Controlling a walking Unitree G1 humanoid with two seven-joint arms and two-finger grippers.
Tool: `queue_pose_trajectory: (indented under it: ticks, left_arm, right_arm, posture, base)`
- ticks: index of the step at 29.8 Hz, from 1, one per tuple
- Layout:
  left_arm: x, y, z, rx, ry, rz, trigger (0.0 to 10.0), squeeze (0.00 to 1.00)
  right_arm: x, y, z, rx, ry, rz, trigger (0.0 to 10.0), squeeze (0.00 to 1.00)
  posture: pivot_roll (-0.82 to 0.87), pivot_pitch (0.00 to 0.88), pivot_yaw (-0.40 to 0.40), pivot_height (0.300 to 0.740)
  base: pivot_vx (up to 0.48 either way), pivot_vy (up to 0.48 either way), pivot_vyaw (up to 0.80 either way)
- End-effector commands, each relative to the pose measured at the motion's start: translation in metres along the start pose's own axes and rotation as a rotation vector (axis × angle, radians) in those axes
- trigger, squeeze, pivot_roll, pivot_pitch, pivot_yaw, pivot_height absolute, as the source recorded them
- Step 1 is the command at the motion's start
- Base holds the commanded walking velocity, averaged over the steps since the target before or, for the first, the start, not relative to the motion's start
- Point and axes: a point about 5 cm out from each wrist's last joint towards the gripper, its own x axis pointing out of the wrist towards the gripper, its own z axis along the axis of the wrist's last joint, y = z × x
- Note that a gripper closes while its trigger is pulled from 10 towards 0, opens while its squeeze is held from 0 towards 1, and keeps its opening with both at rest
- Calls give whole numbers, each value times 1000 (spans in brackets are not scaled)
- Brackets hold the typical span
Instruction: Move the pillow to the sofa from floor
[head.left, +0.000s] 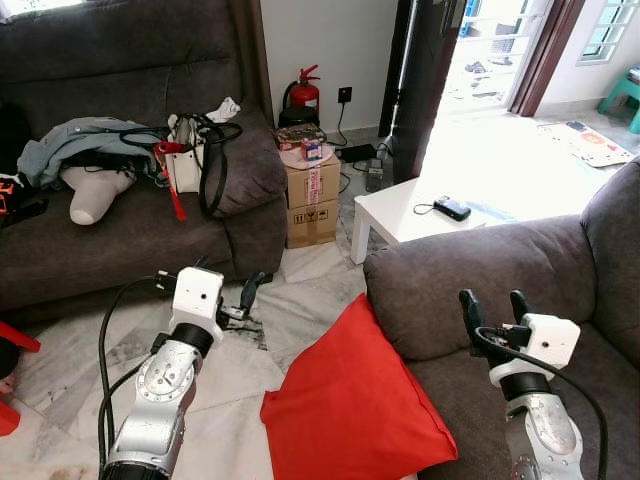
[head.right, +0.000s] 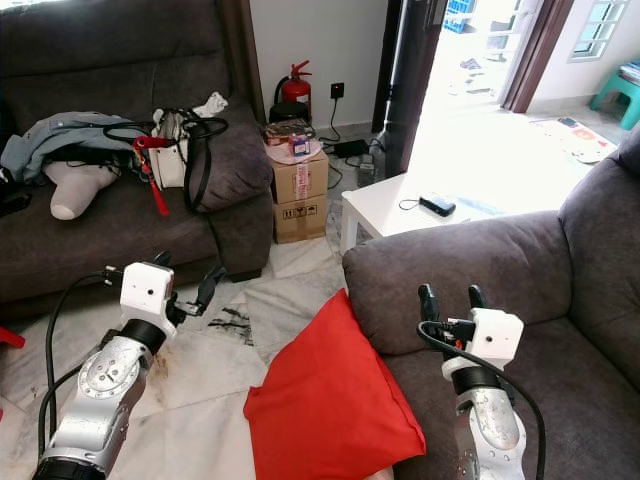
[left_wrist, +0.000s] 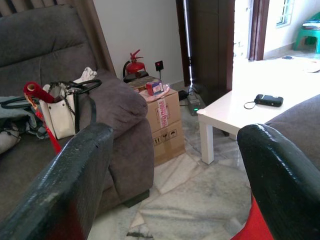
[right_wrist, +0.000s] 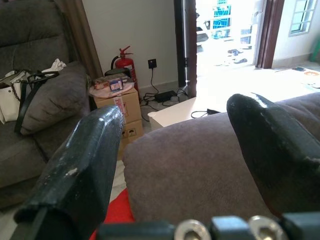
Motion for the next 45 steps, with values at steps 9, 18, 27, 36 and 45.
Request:
queue_pose_trajectory:
  ticks: [9,18,27,36,45]
  left_arm:
    - [2,2,2,8,-15,12,10000,0]
    - [1,2,2,5,-14,14,10000,0]
    - [1,0,1,1,-11,13,10000,0]
    - [0,0,1,1,-11,15,10000,0]
    - [1,1,1,6,-9,12,10000,0]
  right_arm:
    - [5,1,6,-28,-3,20,10000,0]
    - [5,0,7,-33,3,22,10000,0]
    - [4,-1,7,-35,8,24,10000,0]
    - [4,-1,8,-38,-3,32,10000,0]
    - [4,1,7,-37,-3,37,10000,0]
  posture:
    - [-38,0,13,740]
    - [-41,0,10,740]
    - [-43,0,7,740]
    - [-42,0,5,740]
    - [-44,0,10,740]
  base:
    - [0,0,0]
    - [0,0,0]
    - [0,0,0]
    - [0,0,0]
    - [0,0,0]
